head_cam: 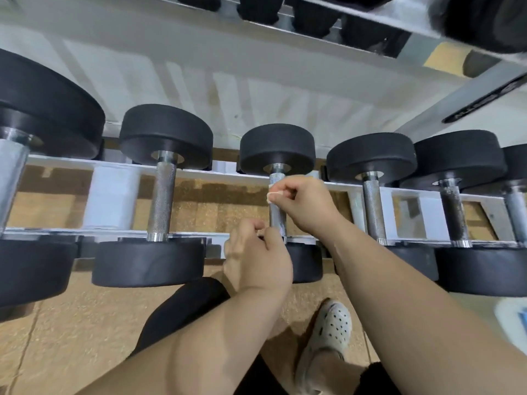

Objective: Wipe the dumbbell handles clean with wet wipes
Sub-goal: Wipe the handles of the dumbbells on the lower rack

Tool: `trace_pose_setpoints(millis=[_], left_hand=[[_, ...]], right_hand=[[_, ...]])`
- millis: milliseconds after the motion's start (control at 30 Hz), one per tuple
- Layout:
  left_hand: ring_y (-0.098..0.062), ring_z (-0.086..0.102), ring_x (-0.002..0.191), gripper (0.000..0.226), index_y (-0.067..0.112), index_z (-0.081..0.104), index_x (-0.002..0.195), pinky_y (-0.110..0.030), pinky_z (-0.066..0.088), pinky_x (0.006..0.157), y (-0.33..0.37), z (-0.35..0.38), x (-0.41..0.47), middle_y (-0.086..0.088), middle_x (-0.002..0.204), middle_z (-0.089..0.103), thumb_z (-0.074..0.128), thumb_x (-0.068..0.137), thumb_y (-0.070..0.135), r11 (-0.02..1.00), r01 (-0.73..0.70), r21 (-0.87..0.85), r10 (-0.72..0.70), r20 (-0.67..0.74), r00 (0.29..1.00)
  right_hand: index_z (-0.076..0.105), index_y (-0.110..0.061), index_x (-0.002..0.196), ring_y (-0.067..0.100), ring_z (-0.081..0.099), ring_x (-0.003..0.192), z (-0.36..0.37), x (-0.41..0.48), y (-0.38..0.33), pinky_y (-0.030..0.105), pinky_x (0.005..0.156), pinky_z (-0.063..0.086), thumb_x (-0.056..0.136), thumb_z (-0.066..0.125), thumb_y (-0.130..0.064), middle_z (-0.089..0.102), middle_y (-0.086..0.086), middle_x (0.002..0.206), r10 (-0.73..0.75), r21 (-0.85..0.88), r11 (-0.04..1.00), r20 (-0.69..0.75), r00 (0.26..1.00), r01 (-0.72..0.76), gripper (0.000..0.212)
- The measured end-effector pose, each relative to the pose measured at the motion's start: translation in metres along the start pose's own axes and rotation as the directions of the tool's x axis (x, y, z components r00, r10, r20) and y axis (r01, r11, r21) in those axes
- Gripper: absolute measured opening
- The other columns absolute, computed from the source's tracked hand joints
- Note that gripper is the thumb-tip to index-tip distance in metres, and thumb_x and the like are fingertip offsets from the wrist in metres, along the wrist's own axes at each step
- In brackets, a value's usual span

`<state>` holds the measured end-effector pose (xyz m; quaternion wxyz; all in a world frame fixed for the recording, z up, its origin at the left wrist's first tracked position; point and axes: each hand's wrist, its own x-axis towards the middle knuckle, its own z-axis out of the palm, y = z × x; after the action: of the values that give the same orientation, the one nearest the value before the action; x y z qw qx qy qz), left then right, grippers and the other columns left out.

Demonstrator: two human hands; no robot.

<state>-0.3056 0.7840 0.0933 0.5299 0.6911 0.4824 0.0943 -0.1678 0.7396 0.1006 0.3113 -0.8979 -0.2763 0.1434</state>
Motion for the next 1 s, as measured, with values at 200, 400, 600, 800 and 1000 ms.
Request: trace_pose_setpoints(millis=[200,400,600,800,1000], left_hand=[[-0.017,0.048,0.109,0.017,0.035,0.056,0.095,-0.051,0.043,0.097,-0.002,-0.005,-0.003,0.017,0.104,0.052,0.041,0.087,0.039,0.996,-0.015,-0.085,0.017,0.024,1.0],[-0.013,0.058,0.103,0.018,0.039,0.06,0.091,-0.042,0.053,0.089,-0.042,-0.019,0.007,0.017,0.102,0.056,0.068,0.077,0.046,0.942,0.013,-0.334,0.021,0.098,0.995],[0.0,0.053,0.096,0.027,0.032,0.059,0.096,-0.016,0.041,0.079,-0.062,-0.021,0.006,0.016,0.1,0.057,0.068,0.082,0.054,0.936,-0.24,-0.258,0.257,0.034,0.966],[-0.011,0.048,0.096,0.034,0.023,0.057,0.097,-0.021,0.037,0.083,-0.072,-0.022,0.02,0.01,0.098,0.05,0.056,0.086,0.055,0.8,-0.593,-0.089,0.596,0.005,0.803],[-0.015,0.053,0.097,0.028,0.029,0.058,0.096,-0.035,0.045,0.084,-0.047,-0.014,0.021,0.01,0.099,0.056,0.044,0.082,0.049,0.882,-0.297,-0.366,0.333,0.04,0.942]], right_hand=[[0.078,-0.027,0.09,-0.004,0.059,0.072,0.001,0.005,-0.003,0.013,0.068,0.042,0.088,0.073,-0.028,0.065,-0.017,0.077,0.01,-0.05,0.999,-0.059,0.998,-0.013,0.006],[0.08,-0.023,0.086,-0.013,0.059,0.072,-0.01,-0.015,0.004,0.007,0.064,0.039,0.086,0.076,-0.025,0.067,-0.027,0.079,-0.07,-0.189,0.975,0.24,0.968,0.117,0.004],[0.079,-0.022,0.094,0.005,0.062,0.082,-0.009,0.021,-0.015,0.024,0.077,0.049,0.088,0.073,-0.031,0.073,-0.01,0.09,-0.186,-0.354,0.91,0.113,0.976,0.214,0.012],[0.079,-0.02,0.086,0.004,0.065,0.088,-0.005,0.008,-0.013,0.025,0.081,0.05,0.086,0.077,-0.029,0.075,-0.009,0.096,-0.148,-0.359,0.912,0.164,0.975,0.199,0.009],[0.079,-0.026,0.088,0.017,0.066,0.08,-0.009,0.009,-0.016,0.035,0.075,0.054,0.087,0.073,-0.038,0.075,-0.003,0.08,-0.221,-0.532,0.764,0.314,0.923,0.364,0.014]])
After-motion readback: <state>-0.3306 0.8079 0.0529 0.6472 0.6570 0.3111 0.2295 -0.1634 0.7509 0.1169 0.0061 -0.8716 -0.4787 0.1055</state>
